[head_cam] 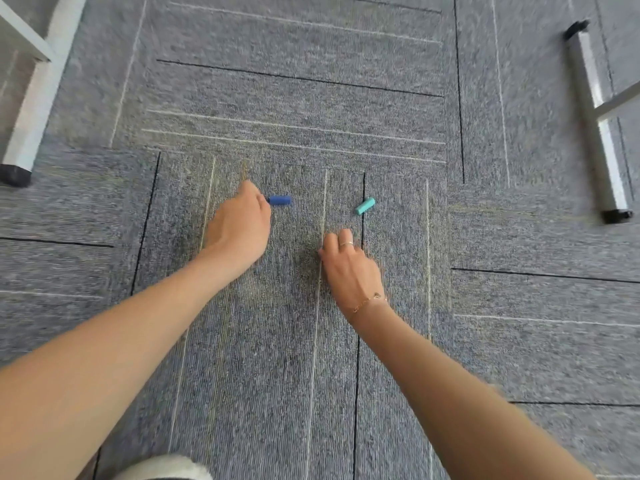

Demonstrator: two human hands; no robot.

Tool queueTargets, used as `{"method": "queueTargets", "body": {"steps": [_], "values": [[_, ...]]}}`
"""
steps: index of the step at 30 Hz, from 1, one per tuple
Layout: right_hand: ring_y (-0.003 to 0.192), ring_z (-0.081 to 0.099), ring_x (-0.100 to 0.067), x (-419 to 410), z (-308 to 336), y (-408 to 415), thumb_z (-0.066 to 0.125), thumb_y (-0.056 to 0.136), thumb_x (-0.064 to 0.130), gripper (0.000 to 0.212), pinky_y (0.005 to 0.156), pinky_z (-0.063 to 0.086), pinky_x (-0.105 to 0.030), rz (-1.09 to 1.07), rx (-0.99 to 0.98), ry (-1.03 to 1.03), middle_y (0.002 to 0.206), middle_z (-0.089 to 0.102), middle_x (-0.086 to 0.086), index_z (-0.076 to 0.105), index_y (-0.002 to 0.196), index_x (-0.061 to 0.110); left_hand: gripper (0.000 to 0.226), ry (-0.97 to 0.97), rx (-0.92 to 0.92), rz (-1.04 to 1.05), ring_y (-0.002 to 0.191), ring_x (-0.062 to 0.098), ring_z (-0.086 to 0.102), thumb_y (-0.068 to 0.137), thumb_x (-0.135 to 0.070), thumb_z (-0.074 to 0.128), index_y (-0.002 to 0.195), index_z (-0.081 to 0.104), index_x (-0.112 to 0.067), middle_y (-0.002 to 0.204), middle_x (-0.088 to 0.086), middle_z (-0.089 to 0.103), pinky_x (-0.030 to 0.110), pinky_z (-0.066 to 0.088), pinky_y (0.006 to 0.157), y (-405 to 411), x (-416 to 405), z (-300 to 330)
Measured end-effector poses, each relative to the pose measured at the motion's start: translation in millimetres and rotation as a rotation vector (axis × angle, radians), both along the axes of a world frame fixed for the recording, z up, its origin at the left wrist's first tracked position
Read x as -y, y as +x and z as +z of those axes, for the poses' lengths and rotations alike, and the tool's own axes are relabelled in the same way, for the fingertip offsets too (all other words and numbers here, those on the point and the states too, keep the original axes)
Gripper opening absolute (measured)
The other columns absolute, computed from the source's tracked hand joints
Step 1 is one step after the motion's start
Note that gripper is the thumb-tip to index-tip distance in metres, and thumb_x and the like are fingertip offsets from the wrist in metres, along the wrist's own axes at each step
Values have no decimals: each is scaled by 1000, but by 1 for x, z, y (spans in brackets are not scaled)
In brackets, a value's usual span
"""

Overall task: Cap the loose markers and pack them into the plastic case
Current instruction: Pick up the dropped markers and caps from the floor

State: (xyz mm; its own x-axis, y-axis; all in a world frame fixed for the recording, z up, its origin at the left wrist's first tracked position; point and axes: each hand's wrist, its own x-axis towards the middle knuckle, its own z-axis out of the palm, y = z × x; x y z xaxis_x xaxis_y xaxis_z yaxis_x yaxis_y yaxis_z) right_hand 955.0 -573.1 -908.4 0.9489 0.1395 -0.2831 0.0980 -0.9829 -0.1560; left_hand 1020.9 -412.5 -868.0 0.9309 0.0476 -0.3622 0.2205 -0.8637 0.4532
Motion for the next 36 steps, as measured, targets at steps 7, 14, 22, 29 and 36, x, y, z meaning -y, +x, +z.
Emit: {"method": "queueTargets", "body": {"steps": [7, 14, 22, 29, 36], "values": [[66, 62, -18, 16, 0, -10, 40, 99, 31, 30, 46, 51, -26, -284, -43, -14, 132, 44, -17, 45, 116, 7, 44, 236, -91, -270, 53, 18, 52, 99, -37, 34, 132, 27, -9, 70, 1, 55, 43, 56, 70, 9, 16, -11], [32, 19, -7, 39, 5, 5, 88, 59, 22, 37, 20, 24, -13, 131, 192, -171, 56, 49, -2, 57, 68, 6, 34, 273, -130, -373, 47, 10, 41, 102, -28, 30, 127, 33, -6, 68, -4, 48, 22, 36, 43, 2, 10, -19], [44, 40, -12, 49, 8, 31, 44, 98, 27, 28, 36, 43, -25, -41, 158, -107, 68, 51, -5, 54, 87, 3, 30, 404, -59, -379, 45, 12, 46, 102, -27, 28, 124, 35, -8, 62, -5, 51, 23, 34, 39, -14, 13, -31], [46, 36, -9, 46, 13, 74, 26, 96, 48, 52, 39, 30, -21, -313, 92, -21, 89, 58, -11, 39, 124, 6, 24, 351, -19, -362, 46, 11, 48, 102, -26, 29, 115, 39, -8, 66, -5, 55, 23, 34, 37, -17, 10, -34], [77, 66, -22, 26, 9, 52, 10, 93, 36, 57, 47, 43, -19, -182, -3, -153, 138, 38, -21, 35, 136, 8, 25, 244, -44, -328, 49, 12, 54, 102, -26, 29, 119, 38, -10, 68, -3, 57, 26, 45, 42, -18, 6, -30]]}}
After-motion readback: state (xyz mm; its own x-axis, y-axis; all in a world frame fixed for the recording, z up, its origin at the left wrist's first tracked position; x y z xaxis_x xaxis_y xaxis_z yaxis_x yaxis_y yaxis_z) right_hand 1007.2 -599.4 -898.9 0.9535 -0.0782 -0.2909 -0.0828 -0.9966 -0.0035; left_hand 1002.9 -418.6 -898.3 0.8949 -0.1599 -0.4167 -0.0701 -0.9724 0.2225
